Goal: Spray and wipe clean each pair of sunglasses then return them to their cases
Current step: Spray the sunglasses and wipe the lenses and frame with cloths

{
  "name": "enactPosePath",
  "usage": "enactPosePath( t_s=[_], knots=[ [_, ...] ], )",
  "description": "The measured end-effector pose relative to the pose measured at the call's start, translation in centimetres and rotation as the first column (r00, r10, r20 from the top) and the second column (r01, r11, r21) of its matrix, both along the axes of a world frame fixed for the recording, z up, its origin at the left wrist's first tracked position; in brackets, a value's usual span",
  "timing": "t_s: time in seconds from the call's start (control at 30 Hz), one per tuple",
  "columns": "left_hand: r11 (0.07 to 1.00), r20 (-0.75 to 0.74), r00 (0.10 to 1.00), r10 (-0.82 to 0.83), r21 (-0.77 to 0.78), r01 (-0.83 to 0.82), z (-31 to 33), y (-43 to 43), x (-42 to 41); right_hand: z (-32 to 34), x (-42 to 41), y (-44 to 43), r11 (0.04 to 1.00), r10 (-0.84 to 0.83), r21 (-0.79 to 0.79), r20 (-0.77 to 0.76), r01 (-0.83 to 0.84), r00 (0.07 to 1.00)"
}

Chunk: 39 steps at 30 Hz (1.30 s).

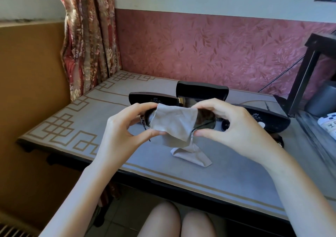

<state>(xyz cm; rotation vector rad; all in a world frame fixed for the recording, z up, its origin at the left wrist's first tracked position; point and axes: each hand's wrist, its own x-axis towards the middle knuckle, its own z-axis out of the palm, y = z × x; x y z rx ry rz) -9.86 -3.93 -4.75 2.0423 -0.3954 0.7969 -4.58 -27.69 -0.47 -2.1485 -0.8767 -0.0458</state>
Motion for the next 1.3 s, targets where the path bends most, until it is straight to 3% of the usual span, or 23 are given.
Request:
enactPosePath(
  t_s=[0.23,0.33,0.53,0.73,0.9,1.07,1.17,1.3],
  knots=[
    [0.989,-0.045,0.996,-0.077,-0.128,0.071,1.6,1.0,-0.6,-0.7,0.3,0.0,0.995,-0.014,0.099,0.002,0.014,1.0],
    [0.996,-0.071,0.995,-0.071,-0.065,0.067,3.3,0.4,-0.6,-0.6,0.2,0.4,0.996,0.006,0.093,-0.006,-0.006,1.0],
    [0.981,-0.333,0.939,-0.087,0.135,0.139,5.4,-1.5,0.7,-1.0,0.0,0.8,0.995,-0.018,0.1,0.059,0.012,0.998],
    [0.989,-0.421,0.896,-0.139,-0.014,0.147,5.8,0.6,0.5,-1.4,0.1,0.1,0.98,-0.049,0.197,0.065,0.035,0.997],
    [0.975,-0.504,0.838,-0.211,-0.047,0.217,5.6,2.0,0.0,-1.7,0.1,0.3,0.977,-0.017,0.214,-0.001,0.016,1.0],
    [0.986,-0.516,0.843,-0.151,-0.022,0.163,5.5,0.2,0.8,-1.9,0.0,0.7,0.97,-0.01,0.245,0.027,0.003,1.0],
    [0.99,-0.44,0.897,-0.049,0.097,0.102,5.7,-0.9,1.2,-2.0,0.0,0.8,0.969,-0.01,0.246,0.077,-0.009,0.997],
    [0.99,-0.369,0.929,0.027,0.136,0.025,5.6,-2.0,1.5,-2.0,0.0,0.6,0.96,-0.013,0.28,0.052,-0.002,0.999]
  ],
)
